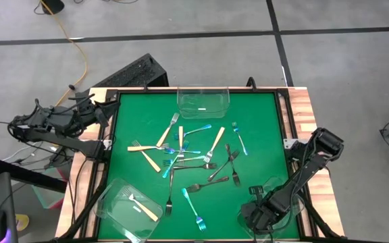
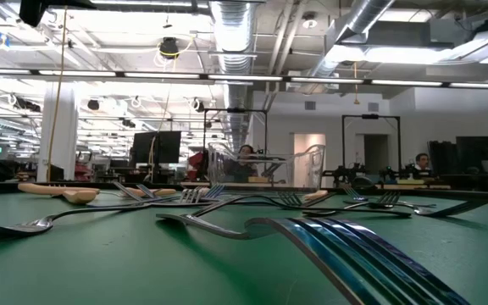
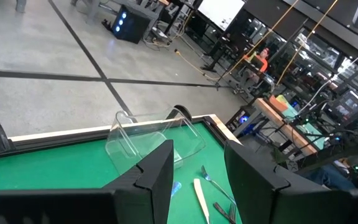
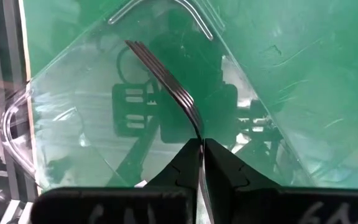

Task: Sort silverware by color (type)
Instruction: Put the black fork into the bottom right transparent bin, then put the blue fork into the top transparent bin

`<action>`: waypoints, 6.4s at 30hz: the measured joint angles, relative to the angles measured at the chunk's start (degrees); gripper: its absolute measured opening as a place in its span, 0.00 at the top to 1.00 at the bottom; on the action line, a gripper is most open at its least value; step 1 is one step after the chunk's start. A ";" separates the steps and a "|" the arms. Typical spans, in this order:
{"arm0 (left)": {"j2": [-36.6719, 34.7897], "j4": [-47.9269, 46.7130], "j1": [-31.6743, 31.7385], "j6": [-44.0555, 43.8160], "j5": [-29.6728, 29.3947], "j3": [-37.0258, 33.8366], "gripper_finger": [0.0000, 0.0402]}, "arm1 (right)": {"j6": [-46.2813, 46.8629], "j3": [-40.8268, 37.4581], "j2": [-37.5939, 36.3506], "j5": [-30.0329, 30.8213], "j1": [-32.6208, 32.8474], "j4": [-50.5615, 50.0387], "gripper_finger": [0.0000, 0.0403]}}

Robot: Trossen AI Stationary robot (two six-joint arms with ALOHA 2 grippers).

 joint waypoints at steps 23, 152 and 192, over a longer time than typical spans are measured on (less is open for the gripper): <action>0.01 -0.01 0.01 0.02 0.02 0.00 0.68 | 8.69 -0.22 -12.83 -0.50 -0.81 -1.16 0.89; -0.03 -4.92 0.02 0.96 1.21 0.02 0.68 | 3.87 -7.87 -29.36 -0.20 -58.93 -11.60 0.98; -0.03 -5.88 0.02 -1.91 -10.53 0.02 0.68 | -48.07 22.10 -3.57 -3.37 -75.34 24.44 0.99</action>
